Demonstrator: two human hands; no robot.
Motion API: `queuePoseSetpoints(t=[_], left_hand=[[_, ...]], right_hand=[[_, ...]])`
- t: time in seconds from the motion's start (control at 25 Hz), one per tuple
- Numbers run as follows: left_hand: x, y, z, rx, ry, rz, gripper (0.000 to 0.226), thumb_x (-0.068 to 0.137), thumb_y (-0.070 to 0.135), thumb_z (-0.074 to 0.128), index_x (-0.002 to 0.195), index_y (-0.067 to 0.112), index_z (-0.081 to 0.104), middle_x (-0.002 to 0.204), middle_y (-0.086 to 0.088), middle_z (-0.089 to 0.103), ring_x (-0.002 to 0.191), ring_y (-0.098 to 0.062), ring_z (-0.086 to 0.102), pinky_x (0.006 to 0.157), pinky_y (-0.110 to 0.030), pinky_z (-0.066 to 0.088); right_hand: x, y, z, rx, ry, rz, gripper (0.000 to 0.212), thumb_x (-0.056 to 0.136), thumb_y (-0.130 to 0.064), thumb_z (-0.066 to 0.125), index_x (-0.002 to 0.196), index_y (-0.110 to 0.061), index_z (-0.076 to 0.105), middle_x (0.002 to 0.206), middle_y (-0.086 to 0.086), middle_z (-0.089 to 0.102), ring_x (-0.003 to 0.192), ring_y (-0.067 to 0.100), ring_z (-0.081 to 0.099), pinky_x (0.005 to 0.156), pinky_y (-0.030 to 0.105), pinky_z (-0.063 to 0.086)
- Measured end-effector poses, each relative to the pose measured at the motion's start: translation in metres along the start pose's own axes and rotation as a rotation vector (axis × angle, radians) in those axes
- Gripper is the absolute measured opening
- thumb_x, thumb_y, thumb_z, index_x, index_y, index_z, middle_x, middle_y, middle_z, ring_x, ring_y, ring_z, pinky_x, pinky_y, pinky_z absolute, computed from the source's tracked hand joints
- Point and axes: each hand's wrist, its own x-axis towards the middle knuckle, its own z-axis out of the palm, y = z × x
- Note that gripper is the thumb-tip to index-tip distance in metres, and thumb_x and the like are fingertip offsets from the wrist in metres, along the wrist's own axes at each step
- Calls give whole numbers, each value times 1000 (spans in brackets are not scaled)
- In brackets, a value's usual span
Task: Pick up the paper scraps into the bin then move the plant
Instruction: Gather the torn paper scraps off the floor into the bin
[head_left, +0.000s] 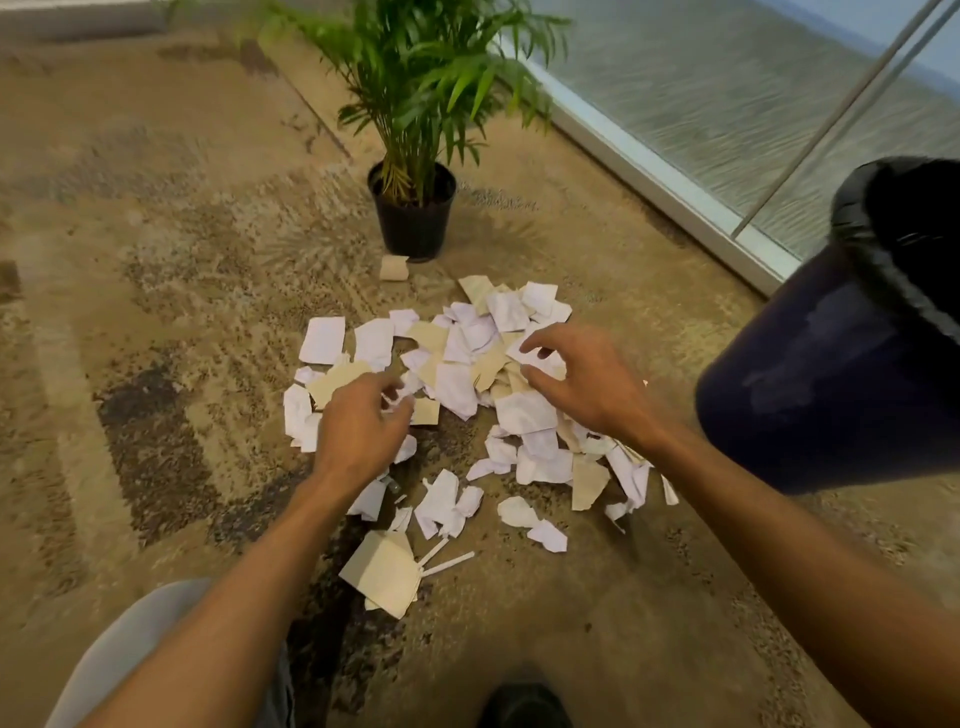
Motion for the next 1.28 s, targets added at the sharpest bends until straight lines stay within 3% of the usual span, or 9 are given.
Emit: queuePoseSetpoints(t=[0.16, 0.36, 0.48, 0.6, 0.72, 0.92, 1.04, 1.16, 1.28], left_hand=[[16, -3, 33, 83, -56, 69, 42, 90, 37, 58, 124, 11, 60, 117, -8, 62, 105, -27, 56, 78, -35, 43], [46, -2, 59, 346, -38, -89, 70, 81, 70, 50, 125, 16, 54, 125, -8, 51, 118, -31, 41, 92, -45, 32], [50, 3, 70, 307, -83, -134, 73, 73, 71, 60, 126, 21, 55, 128, -7, 46, 120, -30, 35, 91, -44, 26], [50, 11, 74, 121, -65, -201, 63, 71, 56, 72, 122, 21, 59, 125, -6, 48, 120, -29, 34, 87, -39, 23], [52, 20, 68, -72, -15, -240, 34, 73, 42, 76, 94, 15, 69, 101, -2, 63, 108, -27, 47, 80, -37, 24], [50, 35, 42, -348, -47, -360, 15, 78, 27, 73, 72, 14, 69, 74, -2, 66, 85, -28, 62, 93, -50, 41], [43, 36, 17, -484, -33, -353, 19, 78, 21, 72, 70, 6, 65, 63, -4, 60, 63, -26, 56, 75, -39, 44], [20, 28, -9, -545, 15, -329, 24, 79, 19, 73, 69, 2, 60, 50, 8, 40, 46, -12, 35, 51, -28, 34], [-10, 11, -19, -523, 78, -315, 33, 80, 24, 74, 75, -4, 58, 54, 6, 36, 48, -10, 28, 51, -28, 27]], right_hand=[[21, 12, 30, -184, -64, 6, 37, 90, -41, 63, 121, -23, 65, 125, -2, 65, 112, 20, 61, 89, 40, 49], [43, 23, 53, -423, -111, 100, 76, 79, -69, 61, 136, -19, 53, 135, 4, 58, 121, 27, 55, 94, 44, 44], [53, 29, 60, -451, -128, 159, 86, 73, -75, 62, 138, -20, 49, 129, 7, 62, 114, 31, 60, 88, 45, 47], [53, 35, 58, -386, -130, 177, 76, 75, -68, 65, 134, -20, 54, 111, 8, 70, 103, 31, 64, 80, 40, 50], [44, 36, 60, -338, -94, 140, 47, 83, -53, 63, 114, -18, 67, 102, 6, 72, 94, 30, 66, 76, 37, 54], [24, 27, 56, -366, 19, 39, 27, 93, -34, 55, 92, -14, 73, 88, 4, 72, 75, 26, 65, 61, 34, 50], [16, 15, 48, -367, 161, -28, 27, 95, -29, 51, 89, -14, 73, 82, 2, 73, 74, 25, 64, 69, 35, 46], [13, 0, 37, -145, 325, -72, 18, 93, -26, 59, 90, -16, 74, 86, -1, 75, 77, 16, 66, 77, 32, 44], [20, -5, 29, 212, 350, 69, 18, 89, -25, 64, 100, -16, 76, 93, -10, 74, 76, -6, 62, 72, 10, 44]])
